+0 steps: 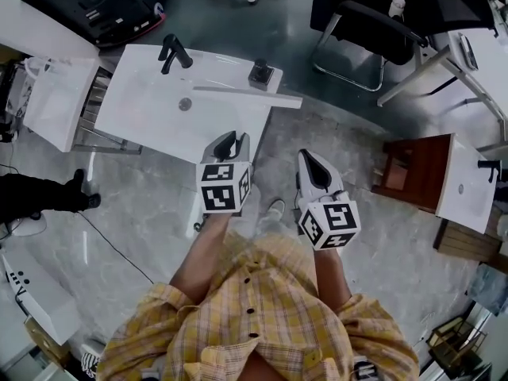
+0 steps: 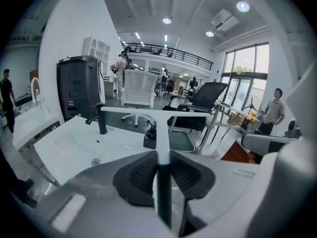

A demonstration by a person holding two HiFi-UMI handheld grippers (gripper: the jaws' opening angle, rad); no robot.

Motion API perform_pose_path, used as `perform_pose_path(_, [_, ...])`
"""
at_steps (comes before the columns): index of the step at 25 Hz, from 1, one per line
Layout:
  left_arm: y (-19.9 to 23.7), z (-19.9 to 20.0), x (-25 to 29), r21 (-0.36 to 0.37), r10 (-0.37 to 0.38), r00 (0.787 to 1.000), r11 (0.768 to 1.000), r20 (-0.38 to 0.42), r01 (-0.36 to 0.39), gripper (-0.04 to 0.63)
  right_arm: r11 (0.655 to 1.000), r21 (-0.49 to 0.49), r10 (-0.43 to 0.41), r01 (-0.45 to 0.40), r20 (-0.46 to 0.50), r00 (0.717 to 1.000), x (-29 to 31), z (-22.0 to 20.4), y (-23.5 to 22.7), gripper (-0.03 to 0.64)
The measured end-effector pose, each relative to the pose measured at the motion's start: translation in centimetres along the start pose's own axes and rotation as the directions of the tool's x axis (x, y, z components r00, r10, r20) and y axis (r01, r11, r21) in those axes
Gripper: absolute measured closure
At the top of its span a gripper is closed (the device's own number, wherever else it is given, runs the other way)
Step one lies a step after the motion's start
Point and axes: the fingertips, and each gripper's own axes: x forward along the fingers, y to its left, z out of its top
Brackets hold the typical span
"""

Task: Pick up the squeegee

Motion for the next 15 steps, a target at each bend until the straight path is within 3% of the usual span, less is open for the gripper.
perform_pose_path(15, [-3.4, 1.5, -7.0, 0.042, -0.016, 0.973, 0.999, 0.231, 0.006, 0.508, 0.998, -0.065, 0.024, -0.017, 0.097, 0.995, -5.0, 2.4, 2.1, 0.618])
